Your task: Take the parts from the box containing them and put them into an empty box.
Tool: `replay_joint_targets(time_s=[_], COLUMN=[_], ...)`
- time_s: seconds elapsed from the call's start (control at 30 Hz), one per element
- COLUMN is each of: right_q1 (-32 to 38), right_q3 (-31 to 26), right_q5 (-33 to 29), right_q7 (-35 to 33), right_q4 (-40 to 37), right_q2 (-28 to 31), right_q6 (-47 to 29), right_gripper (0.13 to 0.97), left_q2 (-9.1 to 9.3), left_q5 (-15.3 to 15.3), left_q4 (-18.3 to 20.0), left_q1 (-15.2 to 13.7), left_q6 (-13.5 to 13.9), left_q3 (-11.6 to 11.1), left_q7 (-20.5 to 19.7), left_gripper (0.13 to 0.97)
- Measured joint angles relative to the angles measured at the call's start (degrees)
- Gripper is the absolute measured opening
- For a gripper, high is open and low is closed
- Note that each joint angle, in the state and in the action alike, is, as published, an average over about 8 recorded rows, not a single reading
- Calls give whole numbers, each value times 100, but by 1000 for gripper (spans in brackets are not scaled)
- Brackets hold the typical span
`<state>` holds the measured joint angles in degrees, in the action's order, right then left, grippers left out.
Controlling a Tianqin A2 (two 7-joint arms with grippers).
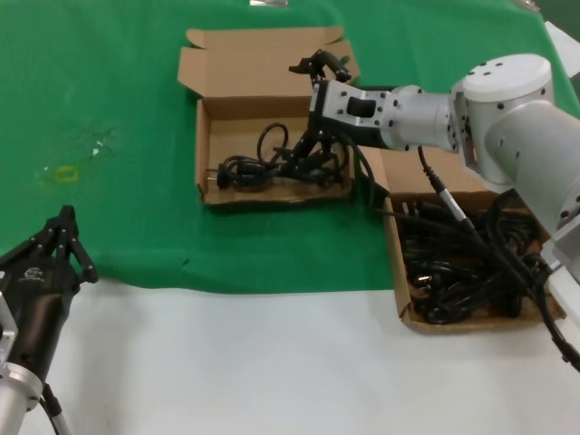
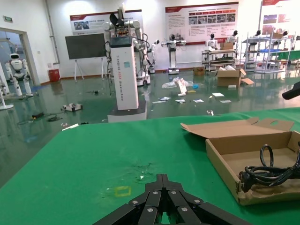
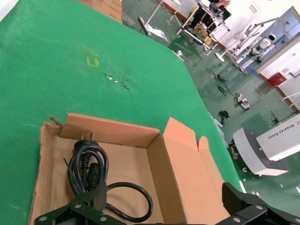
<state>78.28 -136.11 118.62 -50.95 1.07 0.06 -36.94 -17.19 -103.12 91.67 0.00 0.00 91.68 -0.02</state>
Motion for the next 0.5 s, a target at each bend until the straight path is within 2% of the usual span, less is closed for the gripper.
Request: replay_joint_targets(time_s=[0.3,0.5], right_q1=[-58,-413], right_q3=[70,269], right_q5=[-21,-91], right_q7=[22,255], right_q4=[63,474], right_q2=[14,91], right_q6=[27,194], right_gripper=[916,929], left_q2=[0,0], left_q5=[0,0], left_q4=[0,0], left_q1=[0,0], left_q6=[0,0], left_q3=[0,0], left_q7=[0,0], left_gripper=[168,183])
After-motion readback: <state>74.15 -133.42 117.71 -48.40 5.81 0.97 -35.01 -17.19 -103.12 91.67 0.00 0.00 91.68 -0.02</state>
